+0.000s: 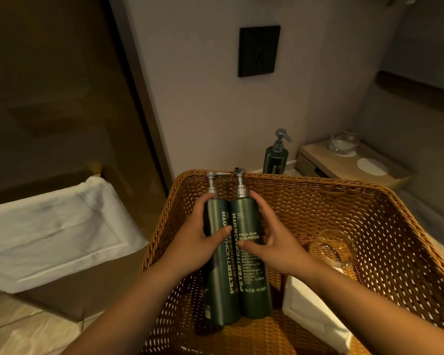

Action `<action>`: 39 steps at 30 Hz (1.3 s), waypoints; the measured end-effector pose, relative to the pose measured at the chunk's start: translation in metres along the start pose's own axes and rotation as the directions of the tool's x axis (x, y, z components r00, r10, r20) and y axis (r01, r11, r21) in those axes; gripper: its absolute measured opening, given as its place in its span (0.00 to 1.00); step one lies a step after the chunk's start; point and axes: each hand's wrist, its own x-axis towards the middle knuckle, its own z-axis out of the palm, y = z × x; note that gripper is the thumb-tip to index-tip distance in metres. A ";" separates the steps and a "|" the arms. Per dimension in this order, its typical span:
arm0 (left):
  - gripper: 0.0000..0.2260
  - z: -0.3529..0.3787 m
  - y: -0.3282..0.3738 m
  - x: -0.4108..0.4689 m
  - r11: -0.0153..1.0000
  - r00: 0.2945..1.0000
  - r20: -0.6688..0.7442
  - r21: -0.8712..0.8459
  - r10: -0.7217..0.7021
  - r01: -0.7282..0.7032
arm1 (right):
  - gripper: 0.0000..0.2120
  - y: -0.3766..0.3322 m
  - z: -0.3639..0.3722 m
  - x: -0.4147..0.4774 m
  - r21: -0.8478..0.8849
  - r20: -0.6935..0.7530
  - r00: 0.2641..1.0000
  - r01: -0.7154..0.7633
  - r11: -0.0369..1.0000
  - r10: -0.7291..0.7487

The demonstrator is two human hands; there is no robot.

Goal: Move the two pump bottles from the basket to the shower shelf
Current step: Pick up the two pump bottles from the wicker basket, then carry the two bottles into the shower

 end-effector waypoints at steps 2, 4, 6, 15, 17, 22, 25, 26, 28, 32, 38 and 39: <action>0.28 -0.005 0.006 -0.003 1.000 1.000 -0.003 -0.019 0.025 -0.025 | 0.44 -0.011 0.000 0.000 -0.010 -0.004 1.000 0.020 1.000 -0.020; 0.28 -0.012 0.012 -0.008 0.997 0.999 -0.007 -0.052 0.054 -0.054 | 0.44 -0.023 0.000 -0.002 -0.022 -0.015 0.999 0.048 0.999 -0.048; 0.28 -0.021 0.020 -0.014 0.992 0.995 -0.021 -0.073 0.098 -0.099 | 0.44 -0.038 0.003 -0.005 -0.029 -0.027 0.996 0.080 0.996 -0.081; 0.29 -0.080 0.071 -0.063 0.943 0.959 -0.102 -0.182 0.264 -0.279 | 0.45 -0.122 0.036 -0.020 -0.138 -0.056 0.968 0.236 0.962 -0.245; 0.29 -0.092 0.075 -0.079 0.932 0.951 -0.130 -0.202 0.280 -0.302 | 0.45 -0.138 0.048 -0.023 -0.157 -0.040 0.965 0.251 0.955 -0.260; 0.29 -0.122 0.080 -0.121 0.910 0.932 -0.202 -0.230 0.302 -0.345 | 0.46 -0.171 0.082 -0.033 -0.181 0.007 0.960 0.278 0.943 -0.281; 0.28 -0.140 0.079 -0.151 0.914 0.921 -0.244 -0.198 0.303 -0.353 | 0.45 -0.183 0.110 -0.041 -0.171 0.037 0.949 0.315 0.934 -0.313; 0.28 -0.146 0.077 -0.161 0.918 0.922 -0.256 -0.197 0.291 -0.344 | 0.45 -0.184 0.120 -0.044 -0.156 0.050 0.946 0.324 0.933 -0.320; 0.28 -0.158 0.070 -0.183 0.926 0.923 -0.282 -0.196 0.262 -0.322 | 0.45 -0.185 0.142 -0.048 -0.126 0.091 0.942 0.332 0.935 -0.323; 0.27 -0.182 0.049 -0.233 0.949 0.910 -0.367 -0.167 0.192 -0.267 | 0.44 -0.180 0.196 -0.053 -0.044 0.203 0.930 0.321 0.946 -0.306; 0.28 -0.210 0.006 -0.315 0.985 0.845 -0.531 -0.105 0.063 -0.140 | 0.42 -0.165 0.291 -0.067 0.019 0.354 0.898 0.272 0.962 -0.261; 0.28 -0.214 -0.002 -0.329 0.990 0.830 -0.556 -0.089 0.043 -0.111 | 0.42 -0.162 0.307 -0.070 0.027 0.376 0.892 0.261 0.965 -0.251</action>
